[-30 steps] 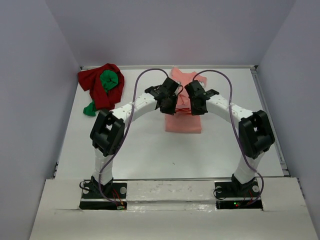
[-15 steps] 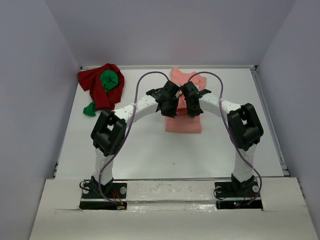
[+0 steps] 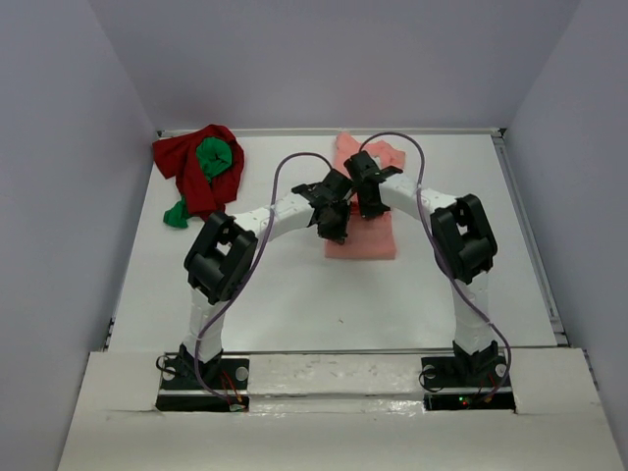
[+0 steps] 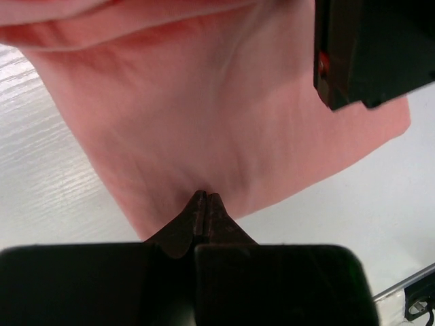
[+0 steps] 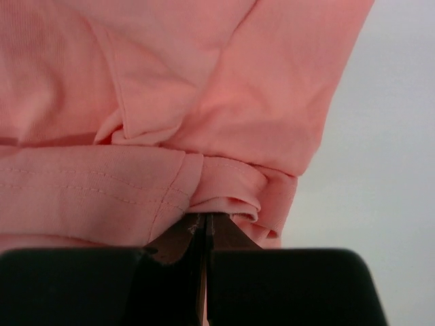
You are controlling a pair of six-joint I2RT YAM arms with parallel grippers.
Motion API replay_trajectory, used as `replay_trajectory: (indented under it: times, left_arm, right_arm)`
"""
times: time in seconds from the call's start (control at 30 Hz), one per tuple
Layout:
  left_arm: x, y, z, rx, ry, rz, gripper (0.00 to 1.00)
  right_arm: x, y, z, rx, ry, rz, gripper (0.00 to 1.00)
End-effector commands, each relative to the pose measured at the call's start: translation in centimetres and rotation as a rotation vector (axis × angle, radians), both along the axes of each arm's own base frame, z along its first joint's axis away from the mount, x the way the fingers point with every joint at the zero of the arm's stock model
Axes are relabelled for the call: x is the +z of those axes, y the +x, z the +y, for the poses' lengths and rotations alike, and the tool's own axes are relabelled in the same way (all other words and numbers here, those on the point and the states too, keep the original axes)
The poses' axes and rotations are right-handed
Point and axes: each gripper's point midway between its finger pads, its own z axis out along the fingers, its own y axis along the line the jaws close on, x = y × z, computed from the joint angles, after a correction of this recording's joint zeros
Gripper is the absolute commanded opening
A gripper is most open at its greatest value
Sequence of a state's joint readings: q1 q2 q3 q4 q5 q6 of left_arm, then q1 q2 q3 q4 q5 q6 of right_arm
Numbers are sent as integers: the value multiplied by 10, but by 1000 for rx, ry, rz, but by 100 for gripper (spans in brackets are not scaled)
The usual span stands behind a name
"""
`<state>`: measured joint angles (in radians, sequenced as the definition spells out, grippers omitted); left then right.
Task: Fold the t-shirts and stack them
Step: Fold the tshirt
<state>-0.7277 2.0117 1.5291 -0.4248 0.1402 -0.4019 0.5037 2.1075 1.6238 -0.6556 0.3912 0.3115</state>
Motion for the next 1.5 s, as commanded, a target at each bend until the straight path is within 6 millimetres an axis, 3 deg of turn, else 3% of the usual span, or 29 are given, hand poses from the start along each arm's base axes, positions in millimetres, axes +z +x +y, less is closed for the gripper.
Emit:
replay_trajectory:
  times: [0.0, 0.1, 0.27, 0.5, 0.6, 0.63, 0.8, 0.87, 0.9, 0.93, 1.0, 1.1, 1.13, 1.27, 1.37, 1.47]
  left_arm:
    - [4, -4, -6, -27, -24, -9, 0]
    - [3, -4, -6, -29, -18, -5, 0]
    - [5, -5, -5, -34, -18, -10, 0]
    - [-10, -9, -4, -43, -4, 16, 0]
    - [-11, -8, -7, -47, -9, 21, 0]
    - [-10, -8, -8, -48, -9, 20, 0]
    - [-8, -8, -7, -50, -2, 18, 0]
    - [-7, -8, -5, -48, 2, 10, 0]
    - [-8, -8, -4, -47, 3, 4, 0]
    - [-6, -7, -5, -47, 0, 1, 0]
    - [-8, -7, -4, -44, 7, 4, 0]
    - [-7, -6, -6, -43, 4, 3, 0]
    - [-1, -3, -6, -31, -2, -15, 0]
    - [29, 4, -2, -9, 6, -117, 0]
    - [54, 8, 5, 4, 8, -174, 0]
    - [76, 11, 16, 18, 26, -233, 0]
  right_arm:
    - [21, 32, 1, 1, -34, -82, 0]
    - [28, 47, 3, 6, -30, -100, 0]
    - [41, 77, -21, -49, -62, -145, 0]
    - [51, 97, -27, -51, -84, -176, 0]
    - [41, 108, -35, -57, -50, -160, 0]
    - [27, 110, -34, -45, -61, -137, 0]
    - [2, 133, -46, -58, -15, -123, 0]
    - [5, 135, -47, -59, -23, -135, 0]
    - [22, 140, -45, -55, -4, -184, 0]
    - [21, 136, -45, -32, -6, -176, 0]
    - [37, 138, -47, -36, -12, -211, 0]
    - [74, 139, -58, -58, -47, -278, 0]
    - [98, 138, -61, -58, -53, -319, 0]
    - [148, 131, -69, -64, -65, -402, 0]
    - [169, 120, -73, -70, -54, -430, 0]
    - [166, 107, -67, -47, -7, -394, 0]
